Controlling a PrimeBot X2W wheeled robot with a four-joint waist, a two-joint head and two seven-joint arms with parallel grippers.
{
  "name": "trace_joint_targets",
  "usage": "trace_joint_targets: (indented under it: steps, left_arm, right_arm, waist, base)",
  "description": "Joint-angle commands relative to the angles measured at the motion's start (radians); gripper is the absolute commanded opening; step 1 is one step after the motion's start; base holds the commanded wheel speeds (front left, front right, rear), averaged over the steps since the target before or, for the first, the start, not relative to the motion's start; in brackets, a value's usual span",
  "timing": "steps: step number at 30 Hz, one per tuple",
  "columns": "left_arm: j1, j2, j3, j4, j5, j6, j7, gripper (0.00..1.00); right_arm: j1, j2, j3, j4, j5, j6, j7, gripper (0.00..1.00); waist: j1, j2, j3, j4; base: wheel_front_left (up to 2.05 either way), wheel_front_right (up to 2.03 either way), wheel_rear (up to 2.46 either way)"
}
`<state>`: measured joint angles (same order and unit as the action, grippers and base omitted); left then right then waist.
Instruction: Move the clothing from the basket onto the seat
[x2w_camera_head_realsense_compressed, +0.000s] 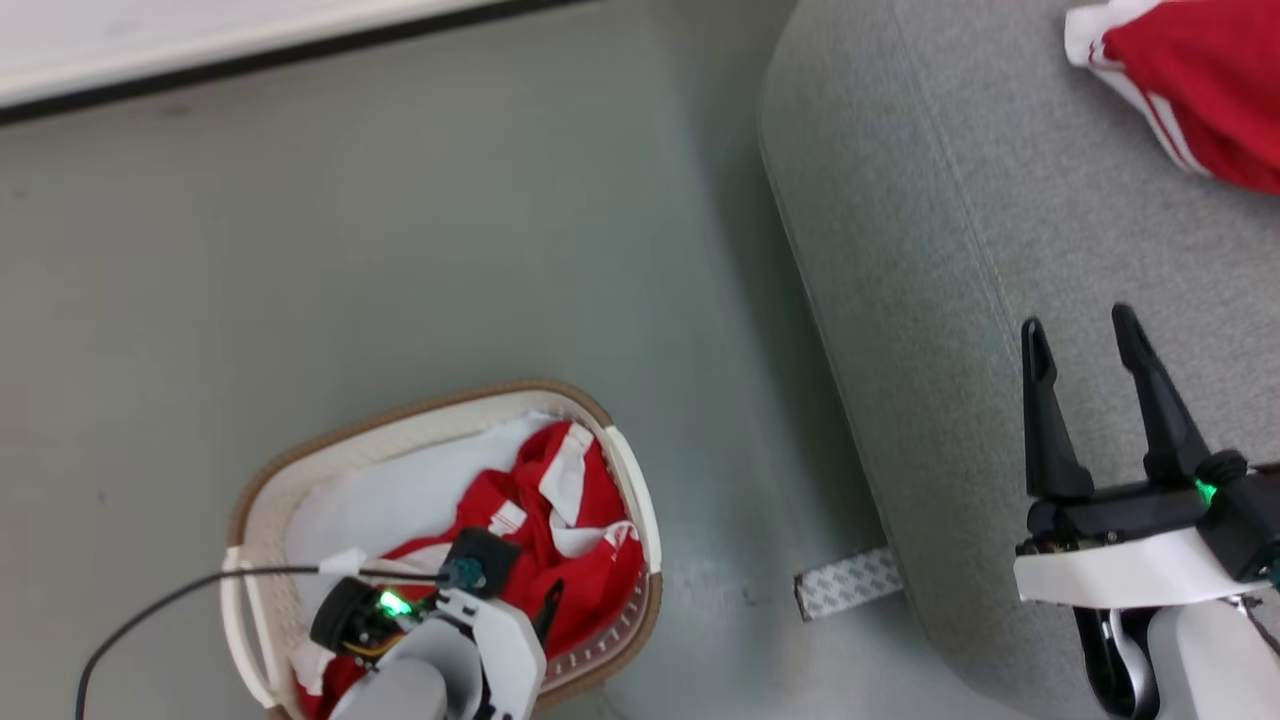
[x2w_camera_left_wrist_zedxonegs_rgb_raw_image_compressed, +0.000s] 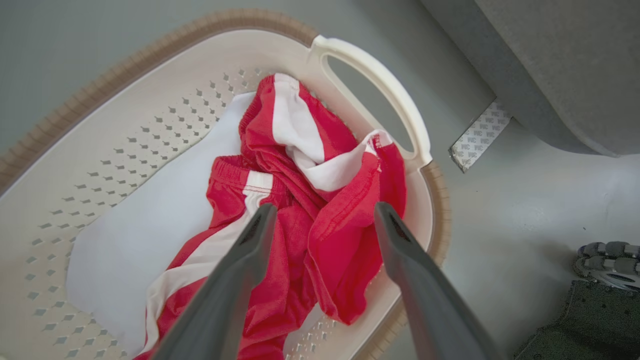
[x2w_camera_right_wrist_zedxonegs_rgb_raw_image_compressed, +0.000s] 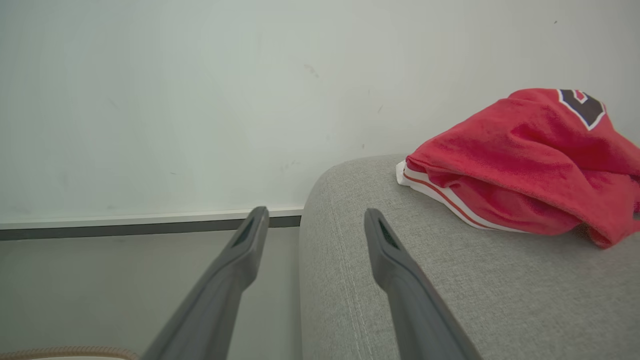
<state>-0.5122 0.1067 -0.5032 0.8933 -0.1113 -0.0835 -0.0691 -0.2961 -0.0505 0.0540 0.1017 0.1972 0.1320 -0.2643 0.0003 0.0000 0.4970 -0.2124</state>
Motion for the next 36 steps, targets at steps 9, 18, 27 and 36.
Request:
trace_joint_targets:
  steps: [9, 18, 27, 36]
  left_arm:
    - [-0.148, -0.007, -0.036, 0.152, 0.013, -0.028, 0.025, 1.00]
    - [-0.278, -0.014, -0.071, 0.262, 0.012, -0.038, 0.035, 1.00]
    - [-0.377, -0.015, -0.103, 0.328, 0.019, -0.043, -0.001, 1.00]
    - [-0.404, -0.037, -0.123, 0.356, -0.017, -0.046, -0.052, 0.00]
  right_arm:
    - [-0.087, 0.000, 0.022, -0.066, -0.007, -0.003, 0.000, 1.00]
    - [-0.137, 0.000, 0.062, -0.156, -0.020, -0.003, 0.000, 1.00]
    - [-0.137, 0.000, 0.085, -0.209, -0.035, -0.002, 0.000, 1.00]
    - [-0.112, -0.002, 0.070, -0.211, -0.040, -0.002, 0.000, 1.00]
  waist:
    - [-0.0003, 0.0000, 0.176, -0.033]
    - [-0.0003, 0.0000, 0.305, -0.030]
    - [-0.0003, 0.0000, 0.398, -0.028]
    - [-0.0003, 0.0000, 0.406, -0.023]
  base:
    - [0.00, 0.00, 0.00]
    - [0.00, 0.00, 0.00]
    - [0.00, 0.00, 0.00]
    - [0.00, 0.00, 0.00]
